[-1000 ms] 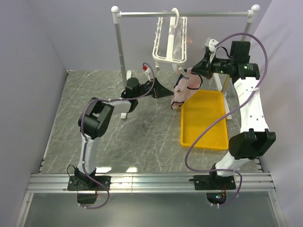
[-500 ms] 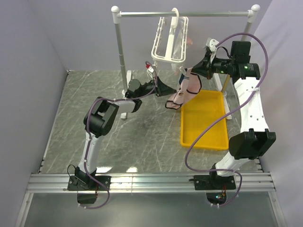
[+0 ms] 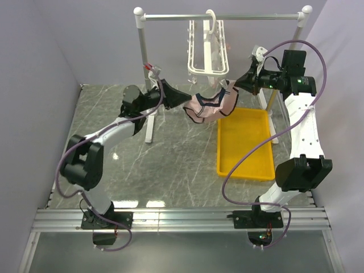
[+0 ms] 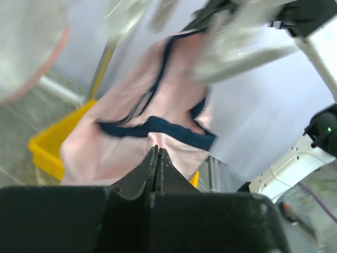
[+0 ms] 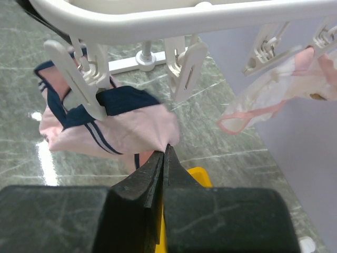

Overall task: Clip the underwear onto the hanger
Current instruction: Adjust the underwear on the hanger.

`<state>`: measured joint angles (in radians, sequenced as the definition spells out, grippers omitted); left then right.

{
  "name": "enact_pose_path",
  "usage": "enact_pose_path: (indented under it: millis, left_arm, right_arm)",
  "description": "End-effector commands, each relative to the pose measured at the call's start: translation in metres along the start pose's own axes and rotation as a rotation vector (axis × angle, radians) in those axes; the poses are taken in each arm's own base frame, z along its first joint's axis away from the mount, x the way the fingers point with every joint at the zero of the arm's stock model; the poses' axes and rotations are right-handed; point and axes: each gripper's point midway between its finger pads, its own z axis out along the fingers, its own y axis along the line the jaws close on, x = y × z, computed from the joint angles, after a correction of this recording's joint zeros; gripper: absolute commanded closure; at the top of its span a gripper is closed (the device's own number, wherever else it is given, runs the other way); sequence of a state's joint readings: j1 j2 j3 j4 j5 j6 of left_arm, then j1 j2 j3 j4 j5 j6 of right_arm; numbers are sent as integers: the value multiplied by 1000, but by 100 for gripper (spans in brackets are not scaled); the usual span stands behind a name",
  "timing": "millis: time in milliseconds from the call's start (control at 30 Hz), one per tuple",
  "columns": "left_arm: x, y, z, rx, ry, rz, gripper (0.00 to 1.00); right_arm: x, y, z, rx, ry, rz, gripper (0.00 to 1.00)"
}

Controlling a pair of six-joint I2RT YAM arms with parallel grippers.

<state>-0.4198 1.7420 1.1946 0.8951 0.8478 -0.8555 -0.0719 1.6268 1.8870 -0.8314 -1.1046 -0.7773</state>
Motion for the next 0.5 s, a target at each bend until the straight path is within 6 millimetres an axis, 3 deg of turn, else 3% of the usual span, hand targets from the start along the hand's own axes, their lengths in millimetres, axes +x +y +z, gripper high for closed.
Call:
enact_pose_path:
  millis: [0, 100, 267, 433, 467]
  left_arm:
    - [0, -19, -5, 4, 32, 165, 100]
    - [1, -25, -7, 7, 48, 209, 100]
    - [2, -38, -12, 26, 72, 229, 100]
    - [6, -44, -17, 43, 87, 218, 100]
    - [6, -45, -17, 44, 88, 217, 100]
  right_arm:
    - [-14, -2, -8, 31, -12, -23, 86]
    - [-20, -1, -12, 50, -9, -19, 68]
    - [-19, 2, -24, 79, 0, 1, 53]
    - [-23, 26, -36, 42, 8, -90, 50]
    - [-21, 39, -38, 9, 14, -79, 52]
